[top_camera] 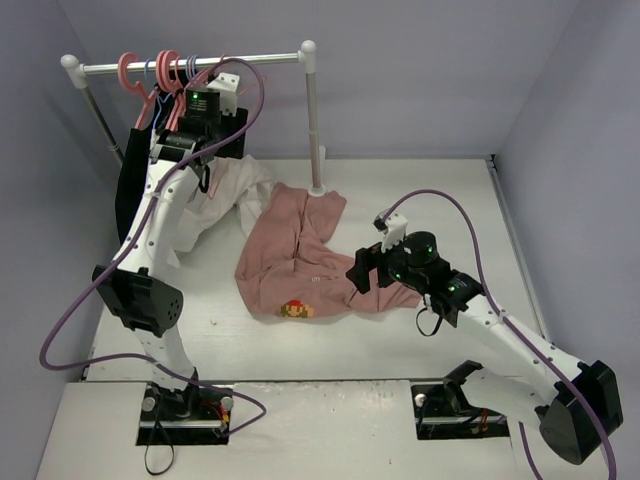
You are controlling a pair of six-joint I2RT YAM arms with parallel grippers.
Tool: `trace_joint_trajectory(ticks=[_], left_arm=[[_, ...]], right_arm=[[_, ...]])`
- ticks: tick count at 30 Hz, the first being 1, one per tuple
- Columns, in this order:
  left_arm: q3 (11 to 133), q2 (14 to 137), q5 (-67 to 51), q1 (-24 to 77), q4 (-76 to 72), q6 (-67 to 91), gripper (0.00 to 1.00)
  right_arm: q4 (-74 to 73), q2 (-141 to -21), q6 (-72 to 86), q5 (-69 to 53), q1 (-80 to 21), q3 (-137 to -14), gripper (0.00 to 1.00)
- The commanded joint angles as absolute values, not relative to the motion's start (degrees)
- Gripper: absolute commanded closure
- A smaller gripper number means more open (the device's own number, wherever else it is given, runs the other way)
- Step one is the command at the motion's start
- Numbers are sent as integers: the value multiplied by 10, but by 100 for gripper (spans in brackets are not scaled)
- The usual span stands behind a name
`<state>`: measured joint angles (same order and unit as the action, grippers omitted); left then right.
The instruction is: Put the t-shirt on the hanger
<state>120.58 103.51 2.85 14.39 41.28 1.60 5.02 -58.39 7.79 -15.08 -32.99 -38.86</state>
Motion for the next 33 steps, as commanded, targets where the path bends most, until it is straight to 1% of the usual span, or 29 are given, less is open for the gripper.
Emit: trace_joint_trajectory(ticks=[1,18,23,25,28,33], left_arm=[[1208,1038,28,137,397,18,46],[1165,1067,10,131,396,32,47],[1166,1065,5,130,396,39,56],[1168,1060,2,130,396,41,58],[1170,1050,1,130,395,44,57],[1175,1040,-6,130,396,39,52]], right_arm=[[81,-583,88,-171,-331,-388,15],[80,-574,96,-176,-331,-374,13],[81,-577,97,-176,-332,-375,13],[80,-577,96,-178,-332,-375,13],[81,-576,97,-177,-332,-372,13],[80,-578,98,-177,-333,-372,13]])
